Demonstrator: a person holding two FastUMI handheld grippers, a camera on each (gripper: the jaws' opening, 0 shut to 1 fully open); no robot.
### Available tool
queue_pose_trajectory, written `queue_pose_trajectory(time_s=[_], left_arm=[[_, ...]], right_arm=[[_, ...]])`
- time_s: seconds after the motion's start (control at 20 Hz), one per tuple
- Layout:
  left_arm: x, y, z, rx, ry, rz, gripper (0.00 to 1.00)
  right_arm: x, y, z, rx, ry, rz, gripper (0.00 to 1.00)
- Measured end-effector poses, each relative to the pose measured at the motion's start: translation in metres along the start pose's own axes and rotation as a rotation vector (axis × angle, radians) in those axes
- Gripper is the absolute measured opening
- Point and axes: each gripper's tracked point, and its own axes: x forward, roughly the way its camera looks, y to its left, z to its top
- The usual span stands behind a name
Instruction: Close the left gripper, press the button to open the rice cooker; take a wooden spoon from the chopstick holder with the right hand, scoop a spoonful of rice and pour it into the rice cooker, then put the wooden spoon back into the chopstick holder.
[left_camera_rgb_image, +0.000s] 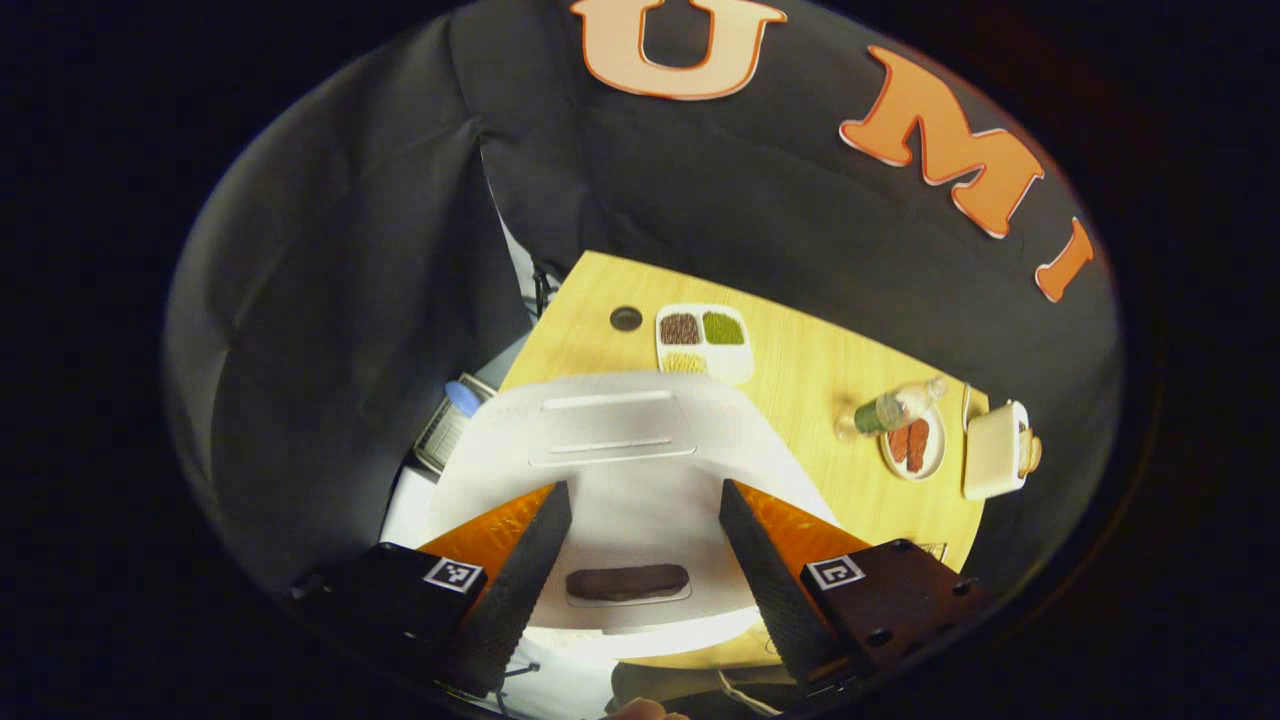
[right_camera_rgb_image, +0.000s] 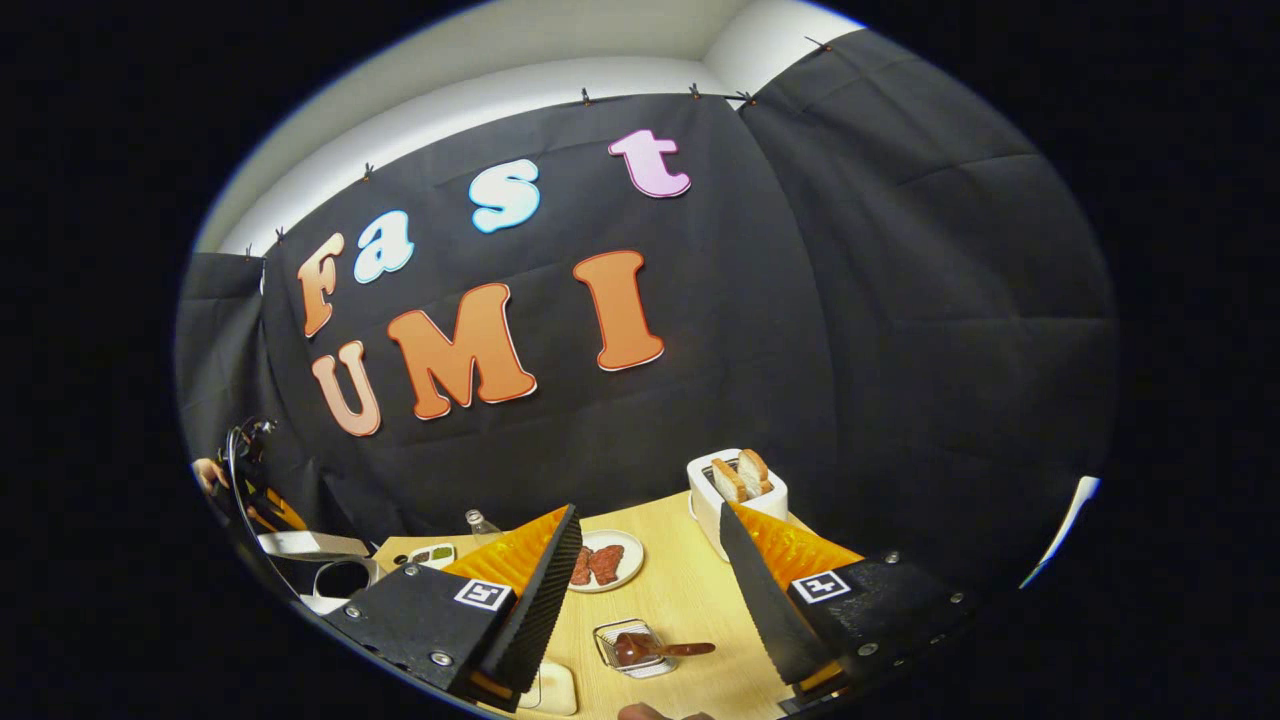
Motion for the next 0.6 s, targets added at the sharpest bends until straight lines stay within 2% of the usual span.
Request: queue_pose_trajectory(time_s=[0.25,0.35,0.4,0.6], left_arm=[[0.050,0.004,-0.069,-0.021,0.145,0.051,0.99],[0.059,0.007,-0.062,-0.023,0.107,0.069,0.99],[0.055,0.002,-0.072,-0.039,0.134,0.064,1.00],[0.049,0.006,-0.065,-0.069,0.022,0.038,1.00]], right_arm=[[0.013,0.030,-0.006,-0.054,0.024,0.083,0.87],[0.018,0.043,-0.007,-0.078,0.022,0.113,0.87],[0.020,0.049,-0.007,-0.089,0.020,0.123,0.87],[0.026,0.067,-0.007,-0.154,0.001,0.150,0.87]])
